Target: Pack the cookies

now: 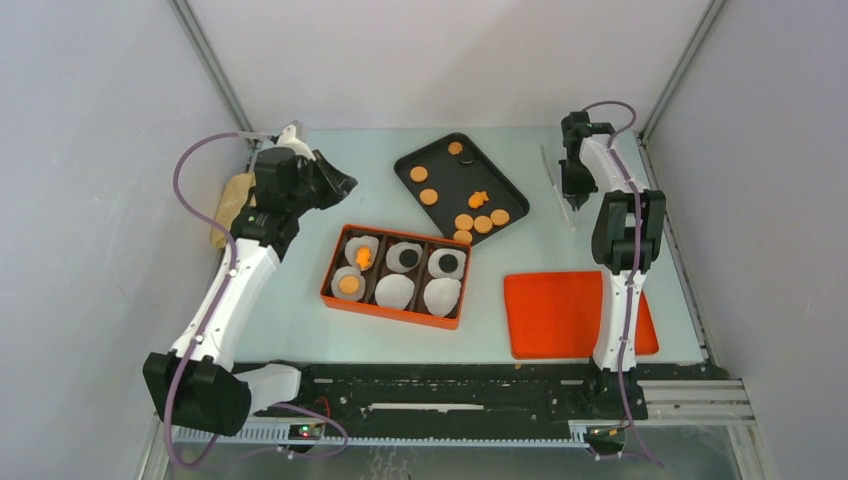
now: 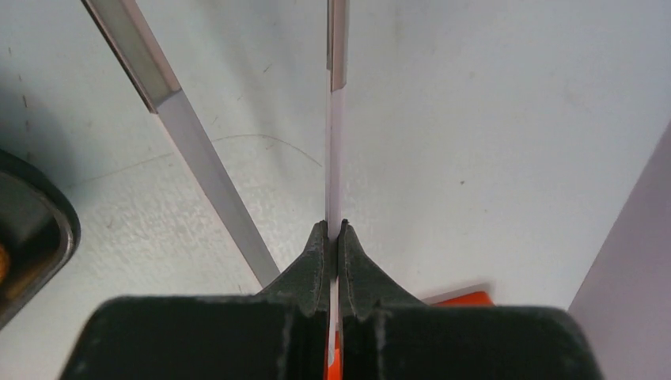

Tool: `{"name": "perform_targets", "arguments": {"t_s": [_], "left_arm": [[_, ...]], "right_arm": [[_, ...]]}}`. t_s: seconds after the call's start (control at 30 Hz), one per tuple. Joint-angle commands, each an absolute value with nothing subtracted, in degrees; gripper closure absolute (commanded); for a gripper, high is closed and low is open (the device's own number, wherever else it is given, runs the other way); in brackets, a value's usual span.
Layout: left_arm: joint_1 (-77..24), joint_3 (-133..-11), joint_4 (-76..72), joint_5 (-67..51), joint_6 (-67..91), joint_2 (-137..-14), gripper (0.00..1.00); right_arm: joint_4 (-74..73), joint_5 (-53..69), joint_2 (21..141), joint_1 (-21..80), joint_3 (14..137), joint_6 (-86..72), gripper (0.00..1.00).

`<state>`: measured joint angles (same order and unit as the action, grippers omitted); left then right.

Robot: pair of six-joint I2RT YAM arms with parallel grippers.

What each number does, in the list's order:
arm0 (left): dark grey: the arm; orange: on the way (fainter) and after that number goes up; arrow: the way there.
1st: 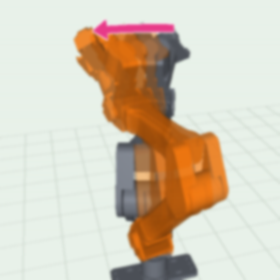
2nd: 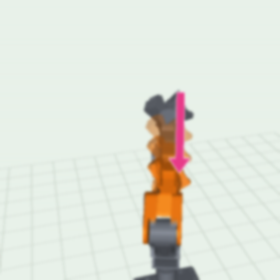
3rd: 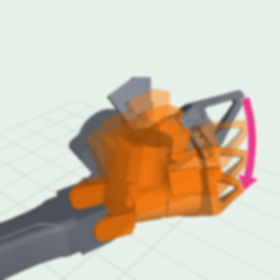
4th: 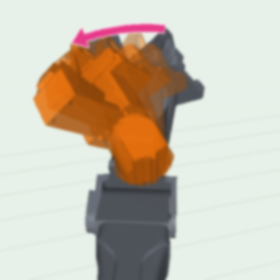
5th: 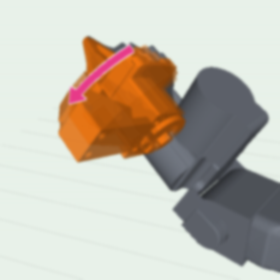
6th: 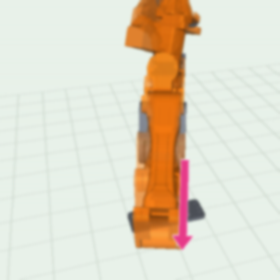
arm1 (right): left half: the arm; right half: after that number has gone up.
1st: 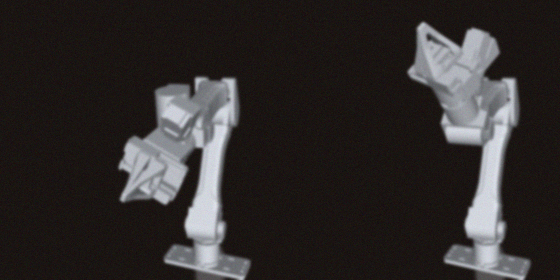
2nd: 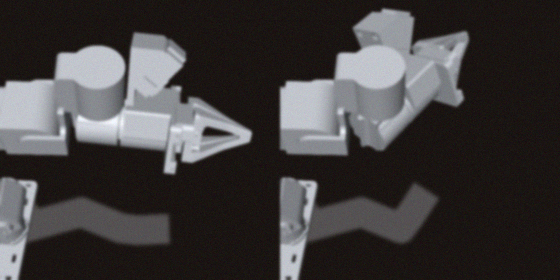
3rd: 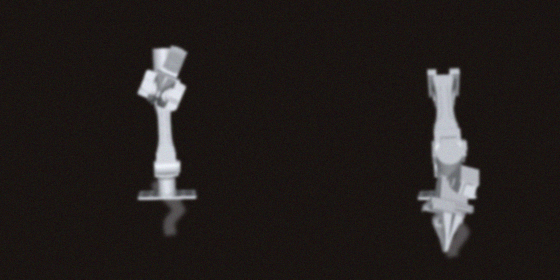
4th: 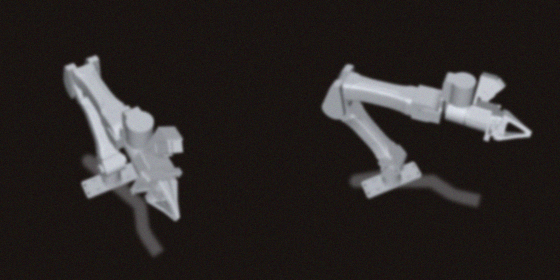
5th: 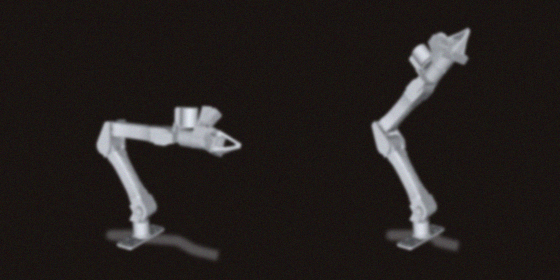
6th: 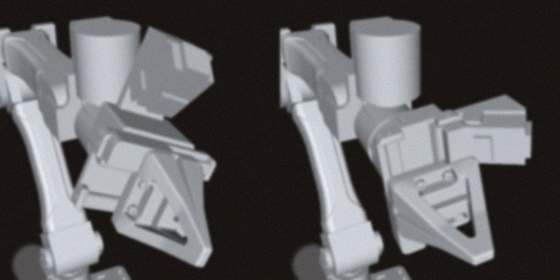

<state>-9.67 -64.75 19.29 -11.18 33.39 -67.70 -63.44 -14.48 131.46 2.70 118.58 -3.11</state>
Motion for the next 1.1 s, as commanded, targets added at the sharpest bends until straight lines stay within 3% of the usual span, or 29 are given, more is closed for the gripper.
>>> {"name": "perform_targets", "arguments": {"t_s": [0.0, 0.13, 0.43, 0.57, 0.83, 1.07], "left_arm": [[-10.61, -69.52, 16.39, -12.02, 34.2, -68.25, 0.88], [-10.81, -69.33, 16.22, -11.7, 34.25, -68.42, 0.88], [-10.9, -68.56, 16.0, -11.84, 34.01, -69.2, 0.89], [-10.98, -68.64, 15.89, -12.56, 33.87, -69.77, 0.89], [-11.33, -68.82, 15.54, -12.74, 34.1, -70.48, 0.89], [-11.54, -68.61, 15.47, -12.75, 34.06, -70.62, 0.89]], "right_arm": [[-66.86, -8.3, 132.48, 3.05, 121.6, 1.16, 1.0], [-69.47, -4.52, 135.33, 2.61, 120.97, 3.34, 0.92], [-69.59, -7.33, 135.45, 1.73, 119.27, 0.31, 0.51], [-64.95, -11.48, 130.7, 1.47, 117.48, -4.23, 0.41], [-56.52, -11.26, 119.67, 5.89, 107.93, -5.85, 0.31], [-58.22, -10.43, 124.13, 8.71, 108.32, -5.16, 0.29]]}}
